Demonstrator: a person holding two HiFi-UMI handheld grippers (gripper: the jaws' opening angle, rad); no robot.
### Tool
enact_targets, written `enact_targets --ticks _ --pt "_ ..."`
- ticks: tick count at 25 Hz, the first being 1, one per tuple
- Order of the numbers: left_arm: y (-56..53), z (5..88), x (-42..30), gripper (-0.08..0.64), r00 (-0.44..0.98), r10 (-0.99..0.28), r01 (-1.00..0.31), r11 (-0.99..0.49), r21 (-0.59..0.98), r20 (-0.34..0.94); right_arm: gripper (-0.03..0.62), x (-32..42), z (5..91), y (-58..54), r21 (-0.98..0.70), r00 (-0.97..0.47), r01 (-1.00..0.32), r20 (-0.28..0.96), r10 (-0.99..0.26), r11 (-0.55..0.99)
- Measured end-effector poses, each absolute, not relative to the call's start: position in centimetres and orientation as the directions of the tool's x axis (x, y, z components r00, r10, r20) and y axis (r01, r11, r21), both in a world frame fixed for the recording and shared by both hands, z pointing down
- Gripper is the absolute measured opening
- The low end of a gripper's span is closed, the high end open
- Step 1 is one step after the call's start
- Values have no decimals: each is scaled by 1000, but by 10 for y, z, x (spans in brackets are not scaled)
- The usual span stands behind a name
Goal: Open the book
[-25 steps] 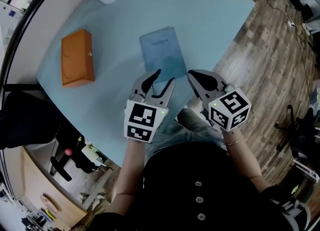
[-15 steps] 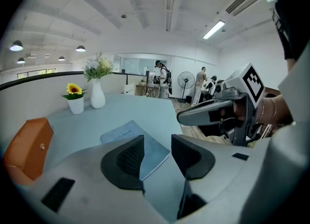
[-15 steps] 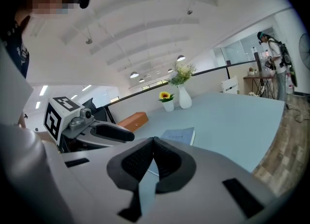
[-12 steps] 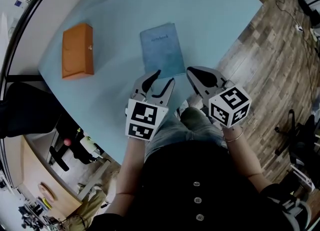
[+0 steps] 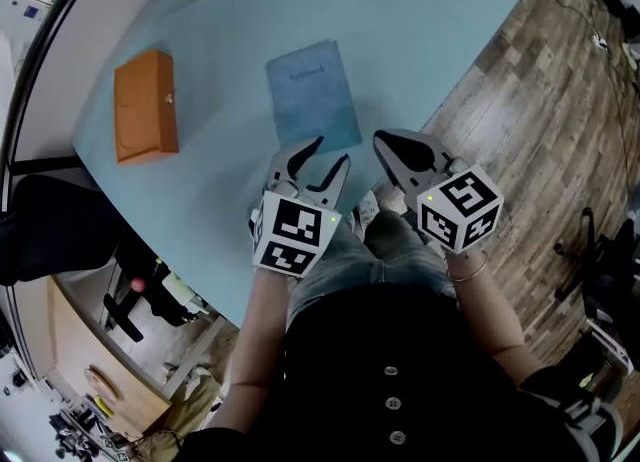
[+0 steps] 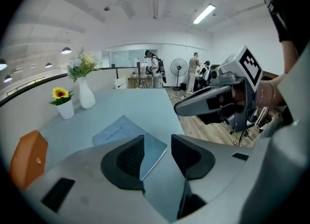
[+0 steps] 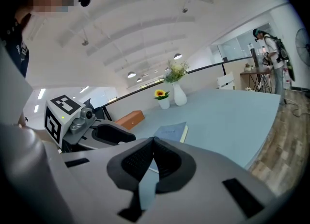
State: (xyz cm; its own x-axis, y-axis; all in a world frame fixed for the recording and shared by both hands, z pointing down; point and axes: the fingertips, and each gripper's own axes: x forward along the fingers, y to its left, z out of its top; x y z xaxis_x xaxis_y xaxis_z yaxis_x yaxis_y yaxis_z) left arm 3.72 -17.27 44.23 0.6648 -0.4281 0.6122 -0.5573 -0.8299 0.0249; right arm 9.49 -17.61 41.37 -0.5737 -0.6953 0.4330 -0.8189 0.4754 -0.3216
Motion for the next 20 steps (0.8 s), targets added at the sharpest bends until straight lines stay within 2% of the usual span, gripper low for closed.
enact_targets --ticks 8,20 --pt "-171 459 58 141 667 -359 -494 -869 27 653 2 110 426 -175 -332 -551 -834 451 -702 441" --pt "-172 493 80 141 656 -282 -448 -892 61 700 2 127 451 -164 -366 -517 -852 482 -707 373"
